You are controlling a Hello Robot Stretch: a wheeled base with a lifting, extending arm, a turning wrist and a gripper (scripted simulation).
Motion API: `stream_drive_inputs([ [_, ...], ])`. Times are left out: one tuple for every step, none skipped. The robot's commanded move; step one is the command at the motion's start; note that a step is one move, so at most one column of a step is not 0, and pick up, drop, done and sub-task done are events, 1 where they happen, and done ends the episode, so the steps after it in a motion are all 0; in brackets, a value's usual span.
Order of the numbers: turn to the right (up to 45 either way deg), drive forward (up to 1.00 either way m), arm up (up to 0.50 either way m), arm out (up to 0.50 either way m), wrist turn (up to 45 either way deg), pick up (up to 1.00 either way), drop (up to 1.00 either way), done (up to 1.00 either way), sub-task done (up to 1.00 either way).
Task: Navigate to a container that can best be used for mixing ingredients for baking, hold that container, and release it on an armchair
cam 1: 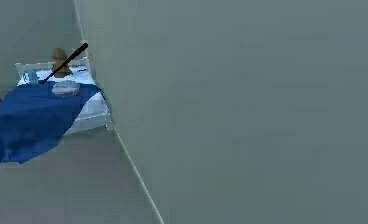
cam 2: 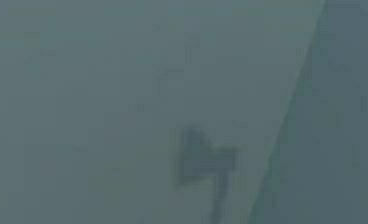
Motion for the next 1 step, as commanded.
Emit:
stream_drive_inputs([
  [-45.0,0.00,0.00,0.00,0.0,0.00,0.00,0.00,0.00],
])
